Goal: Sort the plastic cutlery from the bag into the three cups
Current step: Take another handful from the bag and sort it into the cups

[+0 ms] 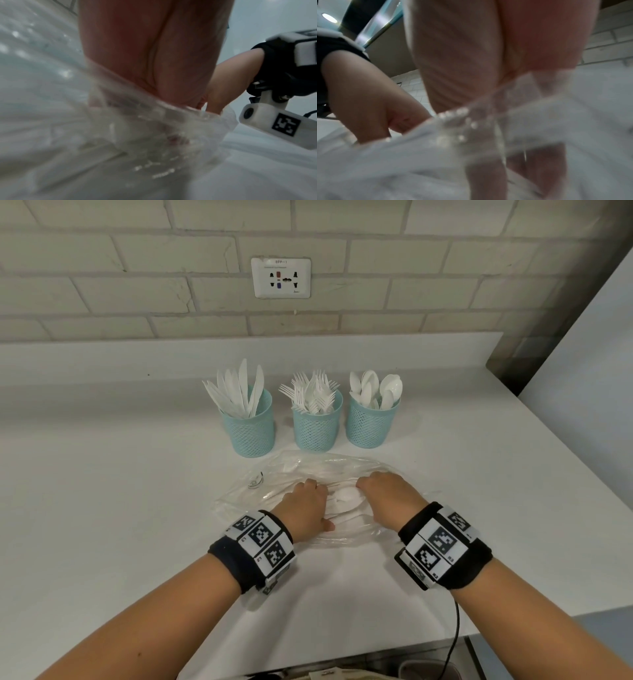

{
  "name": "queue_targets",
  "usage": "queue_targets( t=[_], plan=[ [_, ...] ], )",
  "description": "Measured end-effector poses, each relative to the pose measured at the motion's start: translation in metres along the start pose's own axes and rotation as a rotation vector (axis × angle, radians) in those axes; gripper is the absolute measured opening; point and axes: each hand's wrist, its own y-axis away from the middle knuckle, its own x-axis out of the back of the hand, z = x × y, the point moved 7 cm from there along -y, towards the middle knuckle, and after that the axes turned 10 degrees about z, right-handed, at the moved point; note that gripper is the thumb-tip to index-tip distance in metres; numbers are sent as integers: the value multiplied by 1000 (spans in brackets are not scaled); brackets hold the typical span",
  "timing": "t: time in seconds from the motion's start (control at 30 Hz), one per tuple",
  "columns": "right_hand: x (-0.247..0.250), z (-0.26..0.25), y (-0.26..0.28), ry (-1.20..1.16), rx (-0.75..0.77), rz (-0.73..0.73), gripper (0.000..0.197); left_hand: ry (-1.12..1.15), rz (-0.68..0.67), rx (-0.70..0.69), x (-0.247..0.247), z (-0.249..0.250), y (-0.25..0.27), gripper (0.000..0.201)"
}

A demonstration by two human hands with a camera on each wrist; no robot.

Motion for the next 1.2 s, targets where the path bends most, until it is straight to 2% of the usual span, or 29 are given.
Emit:
queue_targets(
  t=[0.07, 0.17, 0.3, 0.47, 0.6, 0.7, 0.8, 0.87, 1.07, 1.2],
  plan=[
    [1, -3, -2, -46, 11, 0, 45, 16, -21, -20, -1, 3, 1, 68],
    [0, -7, -3, -290, -26, -32, 78, 19, -29, -45, -2, 6, 2, 69],
    [5, -4, -2, -398, -55, -13, 88, 33, -38, -35, -1, 6, 1, 65],
    [3, 5, 0, -247, -69, -55, 80, 65, -62, -26, -1, 5, 0, 59],
    [6, 3, 1, -370, -55, -68, 74, 109, -80, -30, 1, 5, 1, 47],
    [16, 11, 1, -460, -36, -59, 72, 162, -43, -31, 6, 3, 2, 34],
    [22, 18, 2, -538, -38, -70, 78, 193, -64, -40, 9, 0, 4, 35],
    [25, 20, 2, -603, -28, -64, 75, 190, -87, -52, 11, -2, 5, 32],
    [37, 23, -2, -860, -26, 63, 42, 240, -63, -38, 30, -10, 4, 27],
    [35, 32, -12, -956, -138, 199, 37, 258, -86, -22, 41, -13, 6, 24]
  ],
)
